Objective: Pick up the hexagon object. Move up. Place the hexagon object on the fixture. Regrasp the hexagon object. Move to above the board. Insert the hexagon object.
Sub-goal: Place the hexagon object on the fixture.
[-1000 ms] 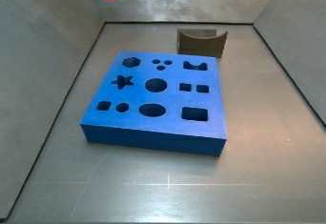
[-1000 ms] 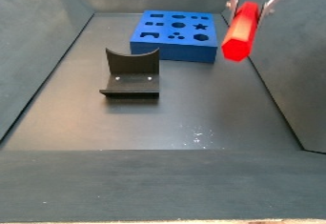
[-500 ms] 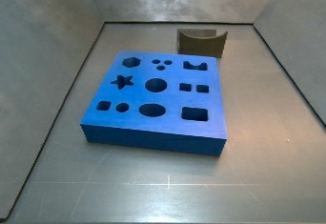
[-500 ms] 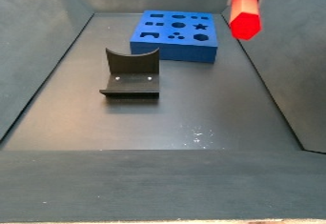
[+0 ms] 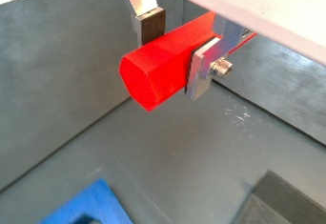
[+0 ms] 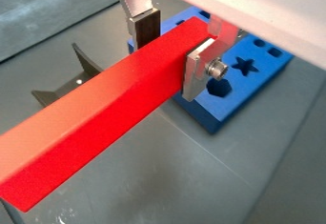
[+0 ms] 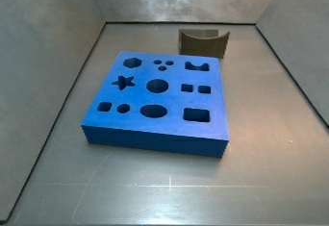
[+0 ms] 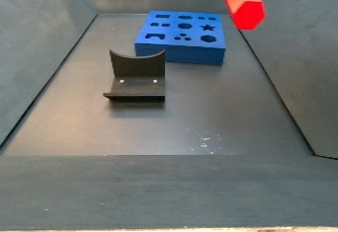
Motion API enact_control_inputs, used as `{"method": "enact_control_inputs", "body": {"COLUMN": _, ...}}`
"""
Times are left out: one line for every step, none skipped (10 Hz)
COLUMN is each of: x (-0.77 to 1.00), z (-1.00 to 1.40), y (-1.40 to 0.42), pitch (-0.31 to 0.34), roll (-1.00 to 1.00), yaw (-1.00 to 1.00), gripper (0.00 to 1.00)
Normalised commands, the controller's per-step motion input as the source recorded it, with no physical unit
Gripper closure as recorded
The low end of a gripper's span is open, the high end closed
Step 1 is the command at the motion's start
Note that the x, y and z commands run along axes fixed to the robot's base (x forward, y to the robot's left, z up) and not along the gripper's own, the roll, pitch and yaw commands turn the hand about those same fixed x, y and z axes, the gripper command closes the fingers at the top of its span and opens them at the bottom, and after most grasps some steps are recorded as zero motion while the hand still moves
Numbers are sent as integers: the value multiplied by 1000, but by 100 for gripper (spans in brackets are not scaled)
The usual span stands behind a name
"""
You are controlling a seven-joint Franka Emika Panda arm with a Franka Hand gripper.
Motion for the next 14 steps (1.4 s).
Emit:
{"method": "enact_control_inputs", "body": {"x": 1000, "z": 63, "y": -109, "pitch": 110, "roll": 117, "yaw": 96, "gripper": 100}}
{"method": "enact_control_inputs", "body": {"x": 1000, "z": 59, "y": -99, "pitch": 122, "roll": 104, "yaw": 64, "gripper": 100}}
{"method": "enact_control_inputs", "body": {"x": 1000, "z": 52, "y": -87, "pitch": 135, "roll": 93, "yaw": 46, "gripper": 100}}
{"method": "enact_control_inputs", "body": {"x": 1000, "z": 47, "y": -79, "pitch": 139, "roll": 88, "yaw": 41, "gripper": 100}}
{"method": "enact_control_inputs", "body": {"x": 1000, "z": 38, "y": -67, "pitch": 141, "roll": 80, "yaw": 40, "gripper": 100}}
{"method": "enact_control_inputs", "body": {"x": 1000, "z": 36, "y": -63, "pitch": 148, "roll": 75, "yaw": 42, "gripper": 100}}
{"method": "enact_control_inputs", "body": {"x": 1000, "z": 33, "y": -55, "pitch": 161, "roll": 68, "yaw": 45, "gripper": 100}}
{"method": "enact_control_inputs", "body": {"x": 1000, "z": -178, "y": -130, "pitch": 7, "roll": -1000, "yaw": 30, "gripper": 100}}
{"method": "enact_control_inputs", "body": {"x": 1000, "z": -191, "y": -125, "pitch": 8, "roll": -1000, "yaw": 27, "gripper": 100}}
{"method": "enact_control_inputs", "body": {"x": 1000, "z": -172, "y": -85, "pitch": 5, "roll": -1000, "yaw": 16, "gripper": 100}}
{"method": "enact_control_inputs", "body": {"x": 1000, "z": -146, "y": -63, "pitch": 6, "roll": -1000, "yaw": 12, "gripper": 100}}
{"method": "enact_control_inputs", "body": {"x": 1000, "z": -130, "y": -52, "pitch": 13, "roll": -1000, "yaw": 9, "gripper": 100}}
{"method": "enact_control_inputs", "body": {"x": 1000, "z": -105, "y": -31, "pitch": 28, "roll": -1000, "yaw": 4, "gripper": 100}}
{"method": "enact_control_inputs", "body": {"x": 1000, "z": -91, "y": -21, "pitch": 37, "roll": -1000, "yaw": 1, "gripper": 100}}
